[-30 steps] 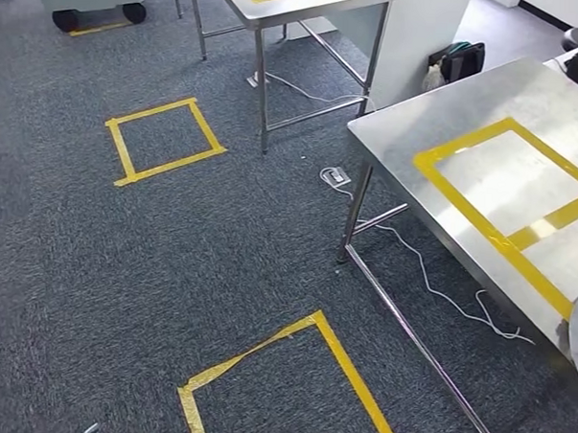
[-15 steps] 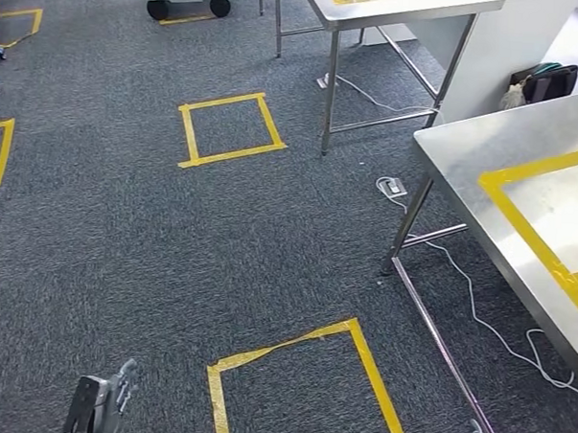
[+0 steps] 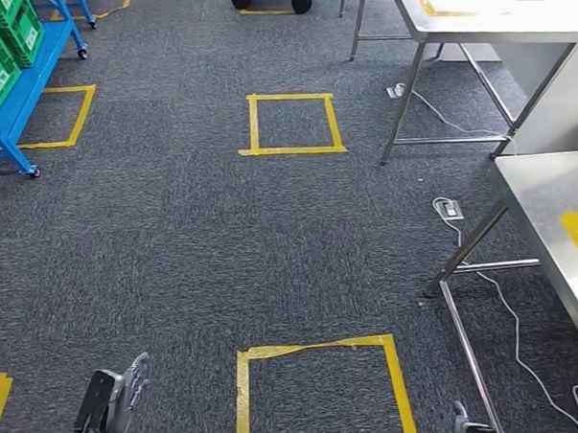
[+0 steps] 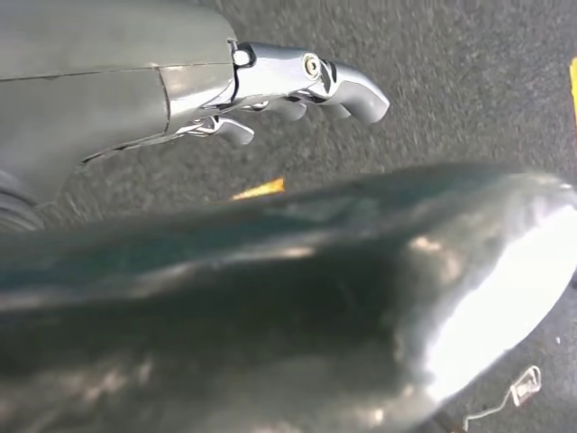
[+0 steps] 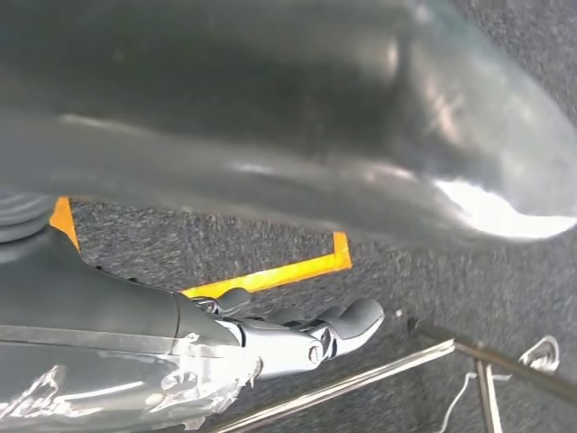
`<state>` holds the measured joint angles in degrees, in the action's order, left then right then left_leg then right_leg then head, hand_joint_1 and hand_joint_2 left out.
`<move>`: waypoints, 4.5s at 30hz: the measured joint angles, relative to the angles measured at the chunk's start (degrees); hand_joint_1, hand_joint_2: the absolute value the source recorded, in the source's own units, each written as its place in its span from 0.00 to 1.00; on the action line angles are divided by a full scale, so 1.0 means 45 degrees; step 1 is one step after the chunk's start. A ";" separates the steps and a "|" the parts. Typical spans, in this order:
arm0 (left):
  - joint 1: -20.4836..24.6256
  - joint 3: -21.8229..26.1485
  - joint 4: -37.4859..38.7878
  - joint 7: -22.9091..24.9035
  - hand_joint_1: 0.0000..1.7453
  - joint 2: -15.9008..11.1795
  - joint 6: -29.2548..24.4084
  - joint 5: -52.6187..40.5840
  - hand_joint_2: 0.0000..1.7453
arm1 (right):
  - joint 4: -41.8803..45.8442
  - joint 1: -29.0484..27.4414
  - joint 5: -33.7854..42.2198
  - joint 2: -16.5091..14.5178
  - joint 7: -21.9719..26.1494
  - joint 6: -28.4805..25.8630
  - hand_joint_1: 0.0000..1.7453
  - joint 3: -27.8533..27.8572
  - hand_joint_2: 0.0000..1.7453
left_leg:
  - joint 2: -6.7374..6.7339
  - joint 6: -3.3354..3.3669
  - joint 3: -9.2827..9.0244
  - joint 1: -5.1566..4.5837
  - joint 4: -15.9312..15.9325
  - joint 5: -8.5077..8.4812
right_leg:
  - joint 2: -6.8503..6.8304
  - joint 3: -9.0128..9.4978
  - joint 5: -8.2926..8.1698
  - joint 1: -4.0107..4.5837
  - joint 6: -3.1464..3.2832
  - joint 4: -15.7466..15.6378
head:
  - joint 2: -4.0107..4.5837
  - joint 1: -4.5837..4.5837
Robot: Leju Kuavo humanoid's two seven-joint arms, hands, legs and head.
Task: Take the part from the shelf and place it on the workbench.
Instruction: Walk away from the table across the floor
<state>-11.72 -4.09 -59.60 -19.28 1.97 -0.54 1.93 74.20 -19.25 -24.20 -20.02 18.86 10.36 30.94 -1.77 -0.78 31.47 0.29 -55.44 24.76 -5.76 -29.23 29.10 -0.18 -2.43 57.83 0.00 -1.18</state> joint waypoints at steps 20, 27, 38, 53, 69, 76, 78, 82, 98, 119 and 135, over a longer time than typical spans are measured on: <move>-0.0106 -0.0019 -0.1107 0.0011 0.00 0.0206 -0.0605 -0.0761 0.00 | 0.0231 -0.0273 -0.0669 0.0010 0.0154 -0.0614 0.00 -0.0259 0.00 | 0.0626 -0.0359 0.2202 0.0076 -0.3232 0.1151 | 0.1062 -0.0106 -0.0624 -0.0084 0.0459 -0.0631 | 0.0002 0.0070; -0.0013 -0.0084 -0.1107 0.0003 0.00 0.0187 -0.0686 -0.0764 0.00 | 0.0341 -0.0311 -0.0831 0.0010 0.0164 -0.0729 0.00 -0.0289 0.00 | -0.0612 -0.0435 0.0865 0.0164 -0.0310 -0.0597 | 0.0034 0.0340 0.0084 -0.0054 -0.0044 -0.0404 | 0.0000 0.0180; 0.0021 -0.0149 -0.1107 -0.0035 0.00 0.0163 -0.0831 -0.0768 0.00 | 0.0488 -0.0400 -0.1050 0.0010 0.0175 -0.0966 0.00 -0.0421 0.00 | 0.1250 0.0235 0.0798 0.0000 -0.0326 -0.0399 | 0.1384 -0.1387 0.1171 -0.0019 0.0107 0.2771 | 0.0000 0.0062; 0.0182 -0.0353 -0.0988 -0.0303 0.00 0.0069 -0.0942 -0.0766 0.00 | 0.0515 -0.0434 -0.1286 0.0024 0.0386 -0.1537 0.00 -0.0565 0.00 | 0.0475 -0.0394 0.1908 -0.0054 -0.3149 0.0833 | 0.0606 -0.0346 -0.0376 -0.0020 0.0497 -0.0017 | 0.0000 0.0303; 0.0311 -0.0451 -0.0876 -0.0446 0.00 0.0060 -0.1055 -0.0772 0.00 | 0.0503 -0.0435 -0.1205 0.0055 0.0418 -0.1798 0.00 -0.0698 0.00 | 0.1251 0.0298 0.0243 -0.0034 -0.0074 -0.0214 | 0.1440 -0.1499 0.0408 -0.0054 -0.0113 0.2410 | 0.0002 0.0131; 0.0256 -0.0466 -0.0843 -0.0453 0.00 0.0023 -0.1061 -0.0772 0.00 | 0.0488 -0.0410 -0.1207 0.0073 0.0418 -0.1803 0.00 -0.0724 0.00 | 0.1883 -0.0209 0.0565 0.0012 -0.0325 -0.0237 | 0.2019 -0.0407 -0.0295 -0.0202 0.0226 0.0226 | 0.0001 0.0187; 0.0280 -0.0486 -0.0840 -0.0458 0.00 0.0017 -0.1065 -0.0781 0.00 | 0.0490 -0.0420 -0.1207 0.0073 0.0420 -0.1803 0.00 -0.0730 0.00 | 0.1118 -0.0300 0.1017 -0.0040 -0.1251 0.0314 | 0.1662 -0.0386 -0.0298 -0.0184 0.0374 0.0204 | 0.0000 0.0274; 0.0312 -0.0504 -0.0826 -0.0460 0.00 0.0022 -0.1065 -0.0788 0.00 | 0.0490 -0.0452 -0.1208 0.0078 0.0418 -0.1807 0.00 -0.0709 0.00 | 0.0532 -0.0328 0.2322 -0.0057 -0.3934 0.1292 | 0.0887 -0.0363 -0.0224 -0.0071 0.0503 0.0203 | 0.0000 0.0334; 0.0318 -0.0538 -0.0789 -0.0508 0.00 0.0047 -0.1110 -0.0807 0.00 | 0.0482 -0.0463 -0.1055 0.0106 0.0457 -0.1966 0.00 -0.0771 0.00 | 0.0338 0.0481 0.0075 -0.0138 -0.0152 0.0065 | 0.1234 -0.2213 0.1117 -0.0007 -0.0169 0.3556 | 0.0000 0.0125; 0.0253 -0.0551 -0.0787 -0.0538 0.00 0.0060 -0.1128 -0.0855 0.00 | 0.0455 -0.0427 -0.0981 0.0126 0.0621 -0.2180 0.00 -0.0774 0.00 | 0.0444 0.0101 0.1009 -0.0176 -0.0645 -0.0397 | 0.1370 0.0568 0.0720 -0.0064 0.0211 0.0114 | 0.0001 0.0245; 0.0169 -0.0520 -0.0749 -0.0550 0.00 0.0063 -0.1128 -0.0863 0.00 | 0.0322 -0.0526 -0.0979 0.0131 0.0621 -0.2244 0.00 -0.0774 0.00 | 0.0621 0.0112 -0.1942 -0.0104 -0.0250 0.1995 | 0.1238 -0.2225 -0.1273 -0.0071 0.0113 0.0908 | 0.0004 0.0156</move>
<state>-10.97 -6.43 -62.98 -21.76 2.25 -5.62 -1.96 75.65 -21.62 -28.61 -19.43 21.65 0.26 27.46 1.02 -0.28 22.74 -0.17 -56.57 33.74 -0.18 -39.24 23.37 -0.50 -1.92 61.91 0.02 -0.48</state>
